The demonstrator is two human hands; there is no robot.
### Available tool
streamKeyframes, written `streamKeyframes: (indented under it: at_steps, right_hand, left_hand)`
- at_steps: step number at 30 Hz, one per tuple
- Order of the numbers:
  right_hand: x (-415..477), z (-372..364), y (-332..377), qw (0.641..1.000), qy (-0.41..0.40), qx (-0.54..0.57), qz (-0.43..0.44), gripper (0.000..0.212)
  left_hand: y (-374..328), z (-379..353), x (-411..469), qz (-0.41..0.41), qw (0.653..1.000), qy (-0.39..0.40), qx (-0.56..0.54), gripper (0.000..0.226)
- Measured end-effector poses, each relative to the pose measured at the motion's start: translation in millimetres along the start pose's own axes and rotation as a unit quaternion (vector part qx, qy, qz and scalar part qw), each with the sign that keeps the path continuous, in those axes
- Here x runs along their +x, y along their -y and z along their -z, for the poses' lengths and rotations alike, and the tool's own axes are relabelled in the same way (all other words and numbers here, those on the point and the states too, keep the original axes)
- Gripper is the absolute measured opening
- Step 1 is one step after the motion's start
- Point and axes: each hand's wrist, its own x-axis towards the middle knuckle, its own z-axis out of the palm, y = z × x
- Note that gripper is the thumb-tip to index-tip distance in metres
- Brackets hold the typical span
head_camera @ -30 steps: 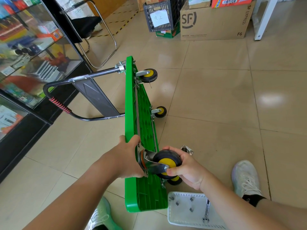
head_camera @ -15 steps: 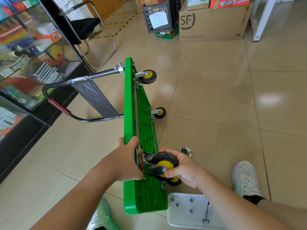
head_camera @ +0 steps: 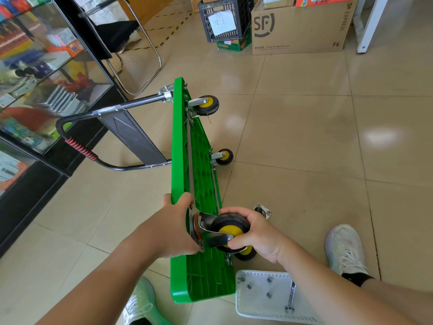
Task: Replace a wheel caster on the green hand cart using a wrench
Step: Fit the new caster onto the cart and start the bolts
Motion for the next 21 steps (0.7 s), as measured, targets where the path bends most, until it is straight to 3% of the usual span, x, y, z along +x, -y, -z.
streamKeyframes:
  at_steps: [9, 21]
  right_hand:
    - [-0.1, -4.1, 7.8, 0.997, -0.016, -0.081, 0.002, 0.067]
    - [10.6, -0.4, 17.8, 0.984, -0.007, -0.18, 0.009, 0.072]
  left_hand:
    - [6.3, -2.4, 1.1, -0.001, 1.0, -0.011, -0.004, 0.076]
    - [6.9, -5.2, 2.2, -0.008, 1.0, -0.018, -0.022, 0.076]
